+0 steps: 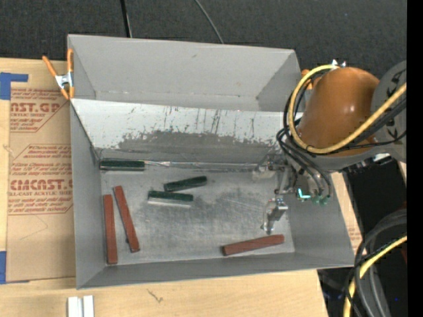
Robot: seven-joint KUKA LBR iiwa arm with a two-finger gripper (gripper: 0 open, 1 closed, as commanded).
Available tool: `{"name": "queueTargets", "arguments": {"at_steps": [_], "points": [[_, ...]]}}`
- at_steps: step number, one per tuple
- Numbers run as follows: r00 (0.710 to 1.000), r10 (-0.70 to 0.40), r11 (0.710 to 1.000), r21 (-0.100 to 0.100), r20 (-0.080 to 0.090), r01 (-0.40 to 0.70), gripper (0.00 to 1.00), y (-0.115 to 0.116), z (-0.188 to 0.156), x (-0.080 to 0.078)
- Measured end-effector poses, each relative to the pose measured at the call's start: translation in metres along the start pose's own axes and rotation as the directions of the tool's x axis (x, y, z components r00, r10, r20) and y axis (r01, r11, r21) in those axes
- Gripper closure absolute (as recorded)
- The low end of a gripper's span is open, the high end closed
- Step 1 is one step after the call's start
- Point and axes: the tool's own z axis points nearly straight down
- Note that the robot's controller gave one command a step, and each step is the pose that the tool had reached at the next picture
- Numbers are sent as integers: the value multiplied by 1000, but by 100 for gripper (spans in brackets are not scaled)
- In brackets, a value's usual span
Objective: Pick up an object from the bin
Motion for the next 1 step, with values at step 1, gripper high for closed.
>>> {"name": "queueTargets", "arguments": {"at_steps": [1], "points": [[1000, -1, 1000, 1, 7, 1, 0, 0, -3, -2]]}}
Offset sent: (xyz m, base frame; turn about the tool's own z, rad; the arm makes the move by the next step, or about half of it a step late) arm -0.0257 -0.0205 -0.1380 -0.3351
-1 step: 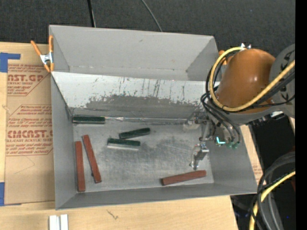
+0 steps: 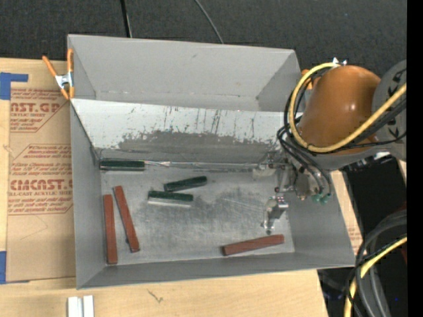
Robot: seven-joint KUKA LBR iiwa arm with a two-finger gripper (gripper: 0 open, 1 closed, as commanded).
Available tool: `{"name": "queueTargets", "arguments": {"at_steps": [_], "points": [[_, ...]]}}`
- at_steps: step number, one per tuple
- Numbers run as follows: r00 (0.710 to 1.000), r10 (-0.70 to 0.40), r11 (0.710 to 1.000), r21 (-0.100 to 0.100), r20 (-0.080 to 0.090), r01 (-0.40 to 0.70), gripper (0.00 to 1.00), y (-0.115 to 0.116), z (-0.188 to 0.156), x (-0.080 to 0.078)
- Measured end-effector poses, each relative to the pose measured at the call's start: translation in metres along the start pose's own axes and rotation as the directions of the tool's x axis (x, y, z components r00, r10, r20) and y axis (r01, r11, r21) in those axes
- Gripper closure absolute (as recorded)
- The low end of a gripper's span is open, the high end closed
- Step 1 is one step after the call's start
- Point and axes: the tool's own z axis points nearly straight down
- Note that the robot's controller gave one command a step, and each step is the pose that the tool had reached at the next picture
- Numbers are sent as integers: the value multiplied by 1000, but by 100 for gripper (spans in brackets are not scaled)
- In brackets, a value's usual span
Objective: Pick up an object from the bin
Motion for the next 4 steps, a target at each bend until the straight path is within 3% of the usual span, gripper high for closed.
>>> {"name": "queueTargets", "arguments": {"at_steps": [1, 2, 3, 4], "points": [[988, -157, 988, 0, 2, 157, 0, -9, 65, 12], [978, -208, 978, -2, -4, 208, 0, -12, 96, 17], [956, -295, 956, -2, -3, 295, 0, -2, 104, 27], [941, -339, 941, 7, 25, 338, 0, -1, 138, 19]]}}
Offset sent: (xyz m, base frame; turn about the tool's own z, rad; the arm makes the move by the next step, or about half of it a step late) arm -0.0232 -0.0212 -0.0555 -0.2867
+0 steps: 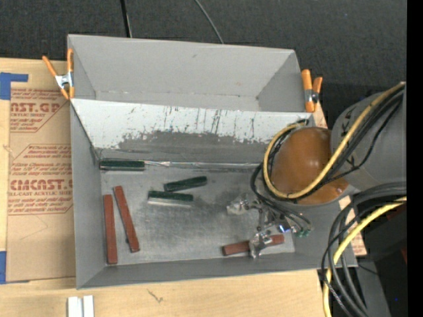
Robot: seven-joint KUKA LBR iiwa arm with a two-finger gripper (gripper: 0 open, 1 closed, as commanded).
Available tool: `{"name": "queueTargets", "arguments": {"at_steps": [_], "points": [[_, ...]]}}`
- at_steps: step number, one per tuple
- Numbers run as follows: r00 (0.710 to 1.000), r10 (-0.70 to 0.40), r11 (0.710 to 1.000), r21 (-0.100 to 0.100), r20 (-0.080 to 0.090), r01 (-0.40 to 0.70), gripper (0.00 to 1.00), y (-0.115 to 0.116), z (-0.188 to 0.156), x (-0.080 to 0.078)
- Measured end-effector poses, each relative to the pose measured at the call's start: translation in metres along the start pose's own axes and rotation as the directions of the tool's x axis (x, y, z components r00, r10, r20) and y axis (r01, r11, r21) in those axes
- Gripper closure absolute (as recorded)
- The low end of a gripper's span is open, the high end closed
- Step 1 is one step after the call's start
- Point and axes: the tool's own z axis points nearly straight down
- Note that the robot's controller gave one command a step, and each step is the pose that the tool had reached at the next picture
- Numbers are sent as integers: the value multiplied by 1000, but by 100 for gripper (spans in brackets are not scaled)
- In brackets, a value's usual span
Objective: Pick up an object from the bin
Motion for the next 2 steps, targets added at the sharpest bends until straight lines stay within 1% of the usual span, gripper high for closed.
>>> {"name": "queueTargets", "arguments": {"at_steps": [1, 2], "points": [[999, 50, 999, -2, -3, -50, 100, -3, -2, -2], [999, 49, 999, -2, -3, -49, 100, -3, -2, -2]]}}
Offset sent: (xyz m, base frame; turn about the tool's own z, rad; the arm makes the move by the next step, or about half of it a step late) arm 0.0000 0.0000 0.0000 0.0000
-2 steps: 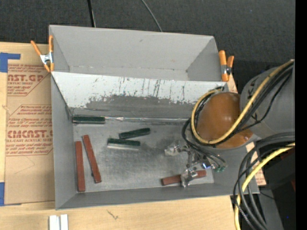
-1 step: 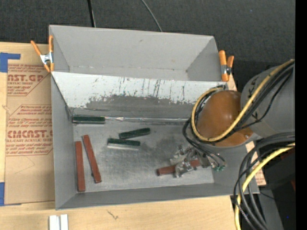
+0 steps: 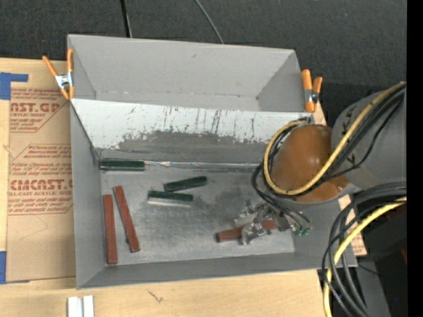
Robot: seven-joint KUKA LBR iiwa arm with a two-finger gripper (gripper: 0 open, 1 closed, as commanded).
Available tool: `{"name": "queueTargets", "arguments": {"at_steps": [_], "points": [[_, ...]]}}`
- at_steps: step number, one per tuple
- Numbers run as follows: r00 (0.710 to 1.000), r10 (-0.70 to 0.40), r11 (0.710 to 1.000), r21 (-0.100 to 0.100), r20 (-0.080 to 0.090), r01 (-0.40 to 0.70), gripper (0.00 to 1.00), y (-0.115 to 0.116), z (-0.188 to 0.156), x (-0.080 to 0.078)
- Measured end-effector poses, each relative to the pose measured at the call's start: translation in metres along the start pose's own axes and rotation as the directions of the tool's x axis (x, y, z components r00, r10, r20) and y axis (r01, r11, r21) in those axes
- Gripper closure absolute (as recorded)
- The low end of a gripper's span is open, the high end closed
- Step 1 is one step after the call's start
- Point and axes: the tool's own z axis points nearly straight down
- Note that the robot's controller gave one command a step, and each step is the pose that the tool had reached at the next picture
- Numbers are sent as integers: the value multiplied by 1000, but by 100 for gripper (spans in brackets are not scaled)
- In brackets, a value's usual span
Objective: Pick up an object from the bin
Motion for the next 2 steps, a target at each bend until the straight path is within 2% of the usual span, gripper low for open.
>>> {"name": "queueTargets", "arguments": {"at_steps": [1, 2], "points": [[1000, 0, 1000, -1, -5, 0, 100, 0, -2, 0], [1000, -1, 1000, -6, -22, 1, 100, 1, -10, 3]]}}
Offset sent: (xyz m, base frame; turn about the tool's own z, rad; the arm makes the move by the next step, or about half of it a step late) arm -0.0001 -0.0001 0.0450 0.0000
